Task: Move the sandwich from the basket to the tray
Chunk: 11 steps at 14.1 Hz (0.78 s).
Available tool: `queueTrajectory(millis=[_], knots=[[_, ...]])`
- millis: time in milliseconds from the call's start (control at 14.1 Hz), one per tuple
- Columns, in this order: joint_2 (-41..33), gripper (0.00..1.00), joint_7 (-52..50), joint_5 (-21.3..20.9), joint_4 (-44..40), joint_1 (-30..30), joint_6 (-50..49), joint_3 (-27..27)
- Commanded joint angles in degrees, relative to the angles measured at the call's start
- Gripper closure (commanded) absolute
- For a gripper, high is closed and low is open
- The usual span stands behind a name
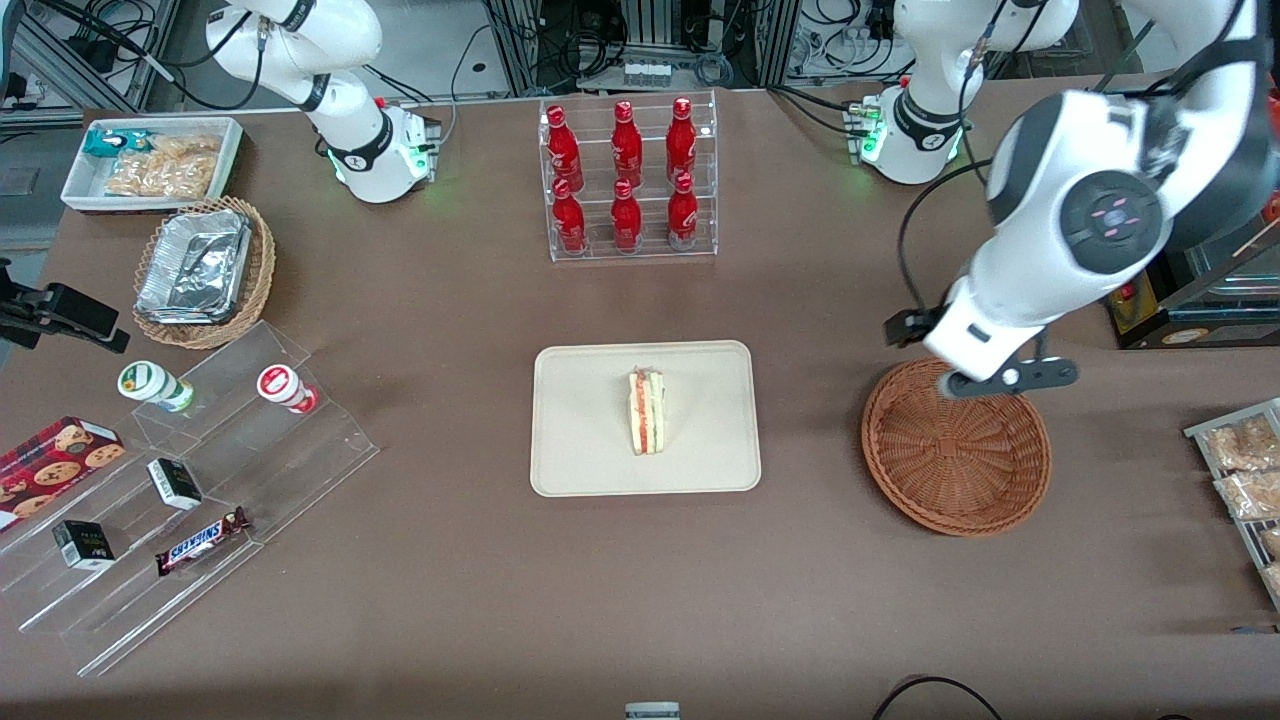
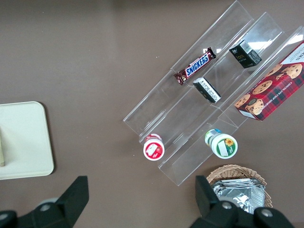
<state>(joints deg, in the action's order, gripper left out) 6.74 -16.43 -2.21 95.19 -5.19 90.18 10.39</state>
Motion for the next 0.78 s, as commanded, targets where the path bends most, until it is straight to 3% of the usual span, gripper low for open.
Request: queueTrajectory(millis=[0,212,707], knots=[[-6.5,0.00,9.5,0.9,3.3,4.7,-1.9,0.8],[-8.4,0.00,14.3,0.7,1.2,7.3,-5.2,0.0],[-9.2,0.00,13.8,1.2,-1.6,6.7,-6.5,-4.8]])
